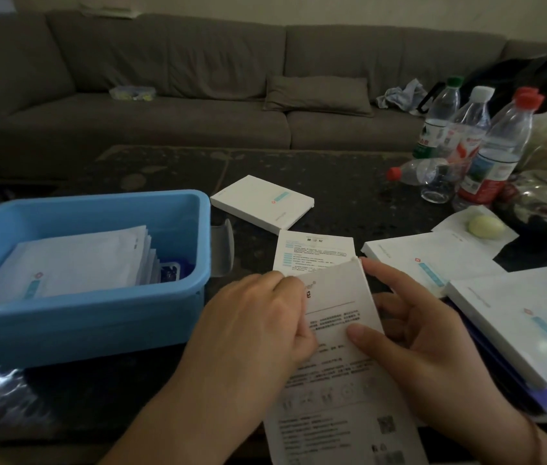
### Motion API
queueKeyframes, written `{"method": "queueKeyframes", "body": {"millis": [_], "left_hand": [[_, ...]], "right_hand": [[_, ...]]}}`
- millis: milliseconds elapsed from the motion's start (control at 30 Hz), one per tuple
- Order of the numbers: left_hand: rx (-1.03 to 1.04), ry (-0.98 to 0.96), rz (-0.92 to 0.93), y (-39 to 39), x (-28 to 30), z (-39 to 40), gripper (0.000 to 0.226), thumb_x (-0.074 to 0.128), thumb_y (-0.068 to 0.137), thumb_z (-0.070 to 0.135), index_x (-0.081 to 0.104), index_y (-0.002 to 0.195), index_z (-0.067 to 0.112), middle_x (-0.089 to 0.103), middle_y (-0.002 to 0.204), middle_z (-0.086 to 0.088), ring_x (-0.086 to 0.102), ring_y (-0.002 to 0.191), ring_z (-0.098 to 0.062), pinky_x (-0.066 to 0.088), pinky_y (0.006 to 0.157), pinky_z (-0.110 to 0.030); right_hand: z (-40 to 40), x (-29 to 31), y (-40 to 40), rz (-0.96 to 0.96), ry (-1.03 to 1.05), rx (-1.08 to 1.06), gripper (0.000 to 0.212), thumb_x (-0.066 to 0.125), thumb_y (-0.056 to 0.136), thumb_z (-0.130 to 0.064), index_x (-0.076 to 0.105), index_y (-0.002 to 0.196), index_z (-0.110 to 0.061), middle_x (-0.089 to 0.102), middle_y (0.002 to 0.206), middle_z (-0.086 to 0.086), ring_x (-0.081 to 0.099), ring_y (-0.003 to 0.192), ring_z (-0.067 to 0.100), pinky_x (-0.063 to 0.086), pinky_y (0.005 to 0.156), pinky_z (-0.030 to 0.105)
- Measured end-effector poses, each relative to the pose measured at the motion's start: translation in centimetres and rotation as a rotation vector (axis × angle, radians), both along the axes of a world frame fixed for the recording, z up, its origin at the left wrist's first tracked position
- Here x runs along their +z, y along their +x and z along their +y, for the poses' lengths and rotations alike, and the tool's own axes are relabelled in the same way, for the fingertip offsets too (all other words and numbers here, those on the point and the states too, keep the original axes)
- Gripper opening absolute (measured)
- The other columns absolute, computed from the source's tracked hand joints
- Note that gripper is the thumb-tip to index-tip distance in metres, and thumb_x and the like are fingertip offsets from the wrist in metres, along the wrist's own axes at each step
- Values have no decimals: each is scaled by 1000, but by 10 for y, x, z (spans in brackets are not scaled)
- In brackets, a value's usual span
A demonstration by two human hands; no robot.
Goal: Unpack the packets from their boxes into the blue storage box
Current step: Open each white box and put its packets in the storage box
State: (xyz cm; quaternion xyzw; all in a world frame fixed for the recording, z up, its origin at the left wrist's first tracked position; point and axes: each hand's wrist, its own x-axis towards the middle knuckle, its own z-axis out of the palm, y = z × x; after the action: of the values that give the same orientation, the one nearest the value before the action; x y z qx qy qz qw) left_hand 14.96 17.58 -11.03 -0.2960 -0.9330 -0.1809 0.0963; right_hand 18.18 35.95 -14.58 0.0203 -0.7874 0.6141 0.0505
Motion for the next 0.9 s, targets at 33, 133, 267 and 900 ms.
{"method": "queueKeyframes", "body": {"millis": [33,133,267,900], "left_hand": [[9,66,-44,-1,1,-2,19,35,93,45,30,78,34,43,94,20,47,90,1,45,80,-11],[42,302,-92,-2,6,-13,13,34,83,44,35,73,36,46,92,20,52,91,5,51,66,-13],[-41,652,-413,-5,10,-23,21,42,83,39,53,80,20,66,93,14,69,78,-3,55,52,-19],[9,1446,-1283,-10,-39,25,40,64,70,49,75,86,15,76,80,-10,73,71,-24,58,71,-38]], "right_hand": [[2,1,-1,10,-10,6,67,68,82,-1,48,132,-40,74,102,-3,73,87,20,61,68,37],[13,7,-2,31,-50,97,64,65,83,-1,54,129,-43,72,109,3,71,96,24,60,75,43],[31,14,-3,18,-195,356,59,74,83,-20,52,133,-40,66,123,10,66,108,32,57,81,41],[36,14,-10,47,-667,121,83,92,50,-28,61,127,-33,67,120,11,69,100,28,58,74,35]]}}
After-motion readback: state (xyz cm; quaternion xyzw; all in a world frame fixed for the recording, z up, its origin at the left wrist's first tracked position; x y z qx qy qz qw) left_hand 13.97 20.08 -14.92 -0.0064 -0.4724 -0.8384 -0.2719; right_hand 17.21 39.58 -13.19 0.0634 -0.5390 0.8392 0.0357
